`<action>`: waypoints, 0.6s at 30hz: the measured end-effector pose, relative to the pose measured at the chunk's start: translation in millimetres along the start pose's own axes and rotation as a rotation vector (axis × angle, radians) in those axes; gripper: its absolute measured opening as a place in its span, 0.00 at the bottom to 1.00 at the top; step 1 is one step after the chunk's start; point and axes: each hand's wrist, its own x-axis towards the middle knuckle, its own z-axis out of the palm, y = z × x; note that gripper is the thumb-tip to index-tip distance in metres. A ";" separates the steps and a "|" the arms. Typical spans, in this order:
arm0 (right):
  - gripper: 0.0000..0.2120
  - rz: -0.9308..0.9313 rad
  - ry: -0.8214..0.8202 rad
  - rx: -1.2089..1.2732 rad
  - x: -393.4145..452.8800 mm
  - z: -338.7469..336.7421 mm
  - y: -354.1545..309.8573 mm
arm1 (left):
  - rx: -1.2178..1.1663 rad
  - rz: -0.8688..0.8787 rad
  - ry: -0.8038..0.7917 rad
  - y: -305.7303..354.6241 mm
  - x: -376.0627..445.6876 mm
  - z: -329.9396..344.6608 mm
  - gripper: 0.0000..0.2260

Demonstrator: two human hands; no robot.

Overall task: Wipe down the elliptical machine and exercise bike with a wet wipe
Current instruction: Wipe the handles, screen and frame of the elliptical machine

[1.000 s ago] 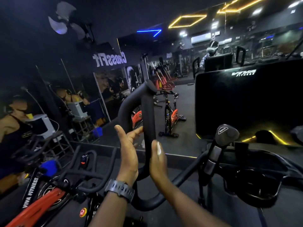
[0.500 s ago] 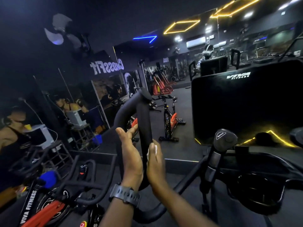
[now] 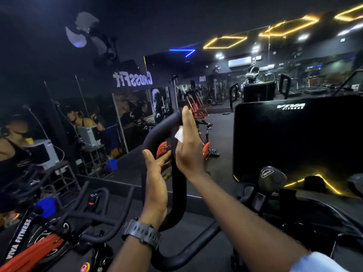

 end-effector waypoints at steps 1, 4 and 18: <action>0.27 0.010 0.012 0.025 -5.5 -0.5 4.1 | 0.006 -0.001 0.000 -0.7 -0.5 -1.5 0.53; 0.27 0.346 0.209 0.324 24.1 0.0 -7.0 | 0.020 -0.002 -0.003 -2.9 -1.2 -2.8 0.55; 0.21 -0.274 -0.049 -0.261 34.0 -7.1 -0.7 | -0.003 -0.012 -0.086 -6.8 -1.6 -9.5 0.45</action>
